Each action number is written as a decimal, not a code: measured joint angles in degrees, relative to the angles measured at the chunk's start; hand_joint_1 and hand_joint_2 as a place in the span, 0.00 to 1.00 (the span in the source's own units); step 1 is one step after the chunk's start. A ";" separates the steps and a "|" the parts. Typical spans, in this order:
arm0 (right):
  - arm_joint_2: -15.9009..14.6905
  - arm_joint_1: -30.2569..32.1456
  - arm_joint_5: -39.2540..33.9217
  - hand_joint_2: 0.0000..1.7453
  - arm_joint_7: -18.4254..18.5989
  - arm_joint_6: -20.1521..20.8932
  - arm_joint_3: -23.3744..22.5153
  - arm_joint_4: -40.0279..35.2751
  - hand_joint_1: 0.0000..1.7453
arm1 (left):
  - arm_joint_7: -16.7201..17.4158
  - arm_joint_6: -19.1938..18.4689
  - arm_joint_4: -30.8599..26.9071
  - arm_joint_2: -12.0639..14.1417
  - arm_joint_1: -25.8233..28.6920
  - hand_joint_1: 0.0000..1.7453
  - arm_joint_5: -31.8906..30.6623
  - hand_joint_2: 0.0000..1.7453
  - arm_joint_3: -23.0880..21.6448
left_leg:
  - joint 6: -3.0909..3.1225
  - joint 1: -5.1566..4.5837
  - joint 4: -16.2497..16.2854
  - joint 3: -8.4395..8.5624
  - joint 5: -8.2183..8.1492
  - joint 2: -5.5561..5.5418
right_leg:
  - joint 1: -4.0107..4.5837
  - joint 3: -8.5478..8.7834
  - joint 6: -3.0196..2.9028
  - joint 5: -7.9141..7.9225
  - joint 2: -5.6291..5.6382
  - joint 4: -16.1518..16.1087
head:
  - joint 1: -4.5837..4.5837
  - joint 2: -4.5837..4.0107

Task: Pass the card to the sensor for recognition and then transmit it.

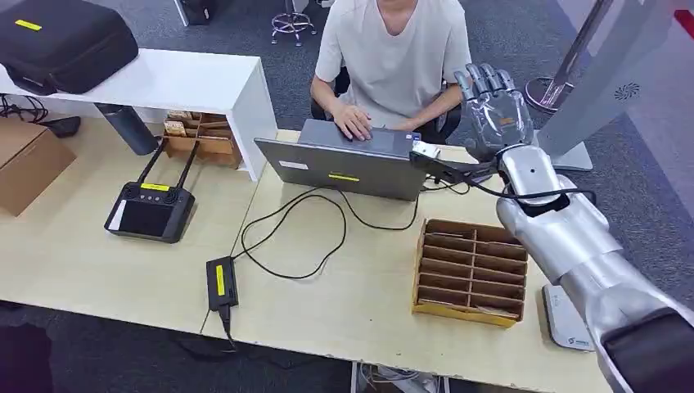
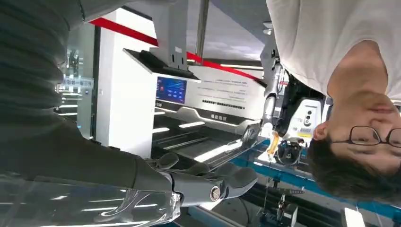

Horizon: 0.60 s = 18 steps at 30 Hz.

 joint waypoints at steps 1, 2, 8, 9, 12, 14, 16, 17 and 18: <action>0.00 0.00 0.00 1.00 0.00 0.00 0.00 0.02 0.00 | 0.11 0.04 0.00 0.00 -0.01 0.00 -0.20 1.00 0.02 | 0.00 0.00 0.00 0.00 0.00 0.00 | 0.00 0.00 0.00 0.00 0.00 0.00 | 0.02 0.00; 0.02 0.00 0.04 1.00 0.00 -0.02 0.00 0.09 0.00 | 0.20 0.07 0.00 -0.02 -0.02 0.00 -0.35 1.00 0.02 | 0.00 0.00 0.00 0.00 0.00 0.00 | 0.00 0.00 0.00 0.00 0.00 0.00 | 0.02 0.00; 0.31 -0.01 0.17 1.00 -0.20 -0.15 0.00 0.46 0.00 | 0.74 -1.00 0.20 -0.20 0.00 0.00 -1.29 1.00 1.33 | 0.00 0.00 0.00 0.00 0.00 0.00 | 0.00 0.00 0.00 0.00 0.00 0.00 | 0.00 0.00; 0.37 -0.01 0.17 1.00 -0.20 -0.15 0.00 0.48 0.00 | 0.77 -1.07 0.28 -0.24 0.00 0.00 -1.40 1.00 1.51 | 0.00 0.00 0.00 0.00 0.00 0.00 | 0.00 0.00 0.00 0.00 0.00 0.00 | 0.00 0.00; 0.48 -0.01 0.04 1.00 -0.20 -0.15 0.00 0.55 0.00 | 0.77 -0.94 0.35 -0.31 0.01 0.00 -2.28 1.00 1.81 | 0.00 0.00 0.00 0.00 0.00 0.00 | 0.00 0.00 0.00 0.00 0.00 0.00 | 0.02 0.00; 0.50 0.00 0.07 1.00 -0.18 -0.11 0.00 0.59 0.00 | 0.77 -0.41 0.37 -0.33 0.01 0.00 -3.00 1.00 2.10 | 0.00 0.00 0.00 0.00 0.00 0.00 | 0.00 0.00 0.00 0.00 0.00 0.01 | 0.02 0.00; 0.50 0.00 0.07 1.00 0.04 0.00 0.00 0.59 0.00 | 0.75 0.17 0.37 -0.42 0.01 0.00 -3.52 1.00 2.43 | 0.00 0.00 0.00 0.00 0.00 0.00 | 0.00 0.00 0.00 0.00 0.00 0.00 | 0.02 0.00; 0.50 0.00 0.00 1.00 0.20 0.09 0.00 0.59 0.00 | 0.76 0.41 0.37 -0.48 0.01 0.00 -3.87 1.00 2.60 | 0.00 0.00 0.00 0.00 0.00 0.01 | 0.00 0.00 0.00 0.00 0.00 0.00 | 0.02 0.00; 0.50 0.00 -0.18 1.00 0.37 0.26 0.00 0.59 0.00 | 0.77 0.48 0.37 -0.50 0.01 0.00 -4.07 1.00 2.80 | 0.00 0.00 0.00 0.00 0.00 0.01 | 0.00 0.00 0.00 0.00 0.00 0.00 | 0.02 0.00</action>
